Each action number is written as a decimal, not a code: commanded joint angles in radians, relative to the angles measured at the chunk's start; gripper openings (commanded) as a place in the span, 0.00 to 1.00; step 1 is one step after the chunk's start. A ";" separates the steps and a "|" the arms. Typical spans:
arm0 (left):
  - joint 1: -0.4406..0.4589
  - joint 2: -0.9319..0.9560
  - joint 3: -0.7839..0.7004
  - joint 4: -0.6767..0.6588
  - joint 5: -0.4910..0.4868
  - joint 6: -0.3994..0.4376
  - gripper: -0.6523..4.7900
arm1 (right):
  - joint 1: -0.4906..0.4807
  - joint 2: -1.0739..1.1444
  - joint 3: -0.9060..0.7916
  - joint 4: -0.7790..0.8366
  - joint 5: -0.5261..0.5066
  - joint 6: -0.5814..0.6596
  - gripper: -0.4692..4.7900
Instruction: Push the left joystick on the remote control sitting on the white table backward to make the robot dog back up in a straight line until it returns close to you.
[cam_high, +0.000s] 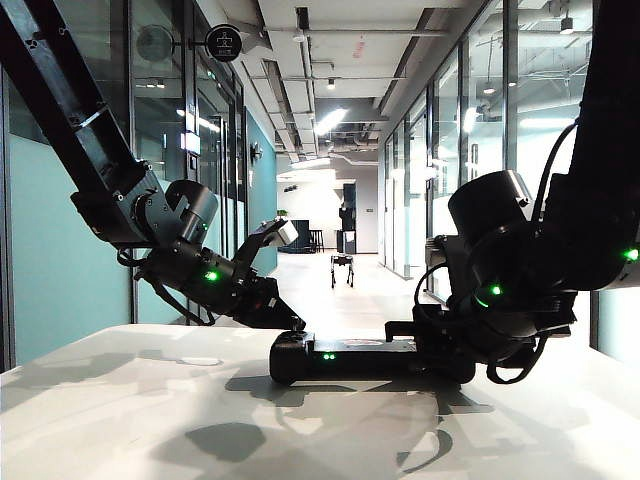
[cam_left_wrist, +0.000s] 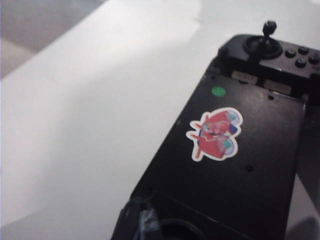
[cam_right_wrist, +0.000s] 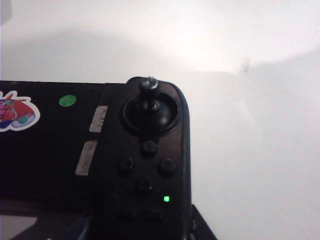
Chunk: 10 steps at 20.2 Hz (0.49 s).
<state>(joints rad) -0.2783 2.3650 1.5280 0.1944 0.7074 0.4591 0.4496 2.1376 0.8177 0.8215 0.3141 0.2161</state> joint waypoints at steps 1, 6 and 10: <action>0.001 -0.002 0.004 -0.018 0.022 0.029 0.11 | 0.000 -0.004 0.006 0.020 0.000 0.002 0.47; 0.001 -0.003 0.004 -0.074 0.038 0.069 0.11 | 0.000 -0.004 0.006 0.020 0.000 0.002 0.47; 0.001 -0.003 0.004 -0.075 0.069 0.068 0.11 | 0.000 -0.004 0.006 0.020 0.001 0.002 0.47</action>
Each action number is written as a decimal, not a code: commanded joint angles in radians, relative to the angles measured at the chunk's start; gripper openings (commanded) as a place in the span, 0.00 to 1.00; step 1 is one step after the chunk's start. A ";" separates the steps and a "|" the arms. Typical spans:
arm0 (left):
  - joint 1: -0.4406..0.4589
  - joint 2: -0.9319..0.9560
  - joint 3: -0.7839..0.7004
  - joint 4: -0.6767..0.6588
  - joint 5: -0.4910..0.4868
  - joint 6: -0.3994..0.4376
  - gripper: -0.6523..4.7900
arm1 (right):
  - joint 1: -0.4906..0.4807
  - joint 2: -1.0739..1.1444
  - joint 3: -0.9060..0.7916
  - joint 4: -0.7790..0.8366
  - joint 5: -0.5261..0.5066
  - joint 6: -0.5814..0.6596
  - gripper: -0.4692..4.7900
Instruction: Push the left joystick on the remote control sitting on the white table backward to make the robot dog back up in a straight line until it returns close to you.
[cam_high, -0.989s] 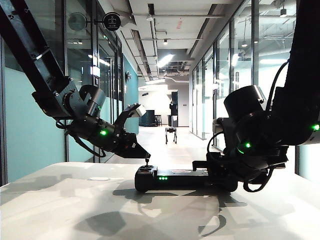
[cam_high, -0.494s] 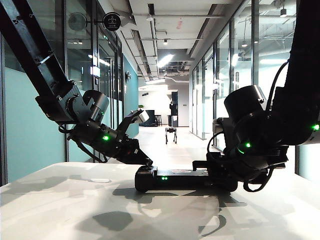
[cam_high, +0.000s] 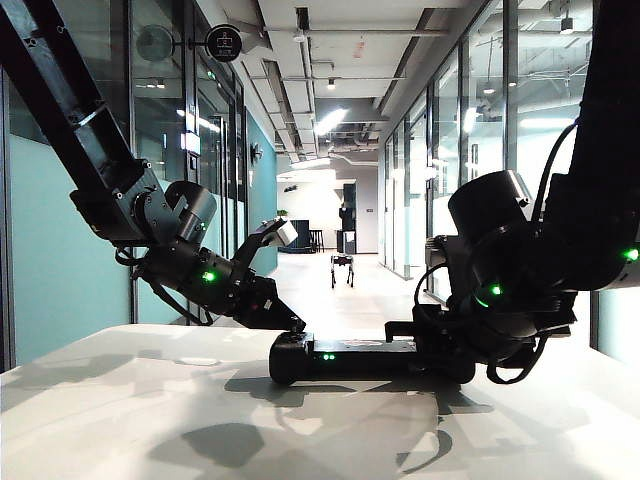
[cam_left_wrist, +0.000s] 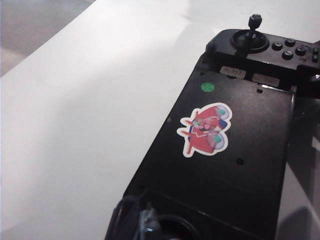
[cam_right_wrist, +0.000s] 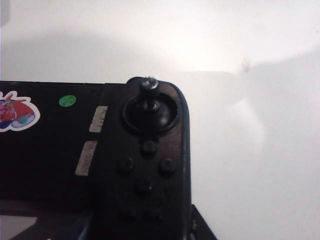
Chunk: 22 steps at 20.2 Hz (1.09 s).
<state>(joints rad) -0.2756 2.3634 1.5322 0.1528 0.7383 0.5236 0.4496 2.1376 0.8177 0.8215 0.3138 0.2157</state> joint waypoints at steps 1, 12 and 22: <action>-0.002 -0.001 0.000 -0.034 0.048 0.004 0.11 | 0.000 -0.004 0.006 0.020 0.001 0.002 0.47; -0.002 -0.001 0.000 -0.113 0.051 0.053 0.11 | 0.000 -0.004 0.008 0.020 0.001 0.002 0.47; -0.002 -0.001 0.000 -0.114 0.051 0.053 0.11 | 0.000 -0.004 0.008 0.020 0.002 0.002 0.47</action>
